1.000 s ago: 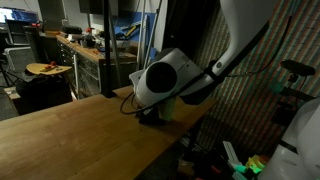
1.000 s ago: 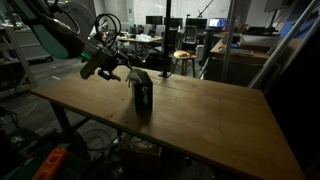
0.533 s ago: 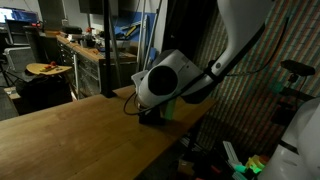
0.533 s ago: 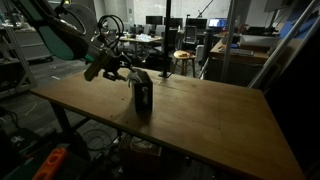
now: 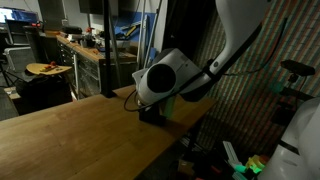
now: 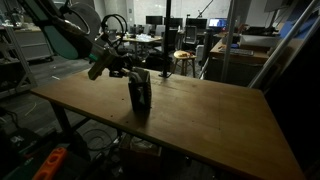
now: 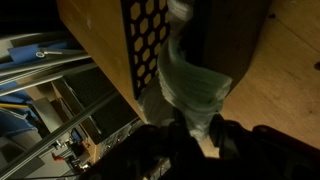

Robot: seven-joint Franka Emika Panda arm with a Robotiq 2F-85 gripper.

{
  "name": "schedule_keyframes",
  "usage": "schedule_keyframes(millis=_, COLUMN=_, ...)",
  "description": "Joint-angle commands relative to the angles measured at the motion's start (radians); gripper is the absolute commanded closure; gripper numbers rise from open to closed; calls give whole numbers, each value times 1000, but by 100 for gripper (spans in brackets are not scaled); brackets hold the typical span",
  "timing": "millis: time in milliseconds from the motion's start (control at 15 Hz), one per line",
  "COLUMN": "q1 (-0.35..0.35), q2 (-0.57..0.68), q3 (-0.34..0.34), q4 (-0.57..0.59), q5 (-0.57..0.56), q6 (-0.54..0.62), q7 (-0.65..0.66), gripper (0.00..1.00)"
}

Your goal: Put the towel on the table into the box

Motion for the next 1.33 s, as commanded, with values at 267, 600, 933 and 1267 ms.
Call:
schedule_keyframes(millis=267, q1=21, q2=13, q3=-22, q4=13, q5=-5, q6=-15, q7=19, gripper=93)
schedule_keyframes(millis=600, q1=19, q2=14, q3=-25, q4=15, q5=12, q6=-15, q7=0, gripper=93)
schedule_keyframes(millis=933, q1=5, q2=-4, q3=-44, q4=21, q5=107, q6=34, q7=-66, gripper=96)
schedule_keyframes(millis=1267, q1=-7, q2=-27, q3=-78, q4=42, q5=254, q6=60, q7=-165, gripper=96)
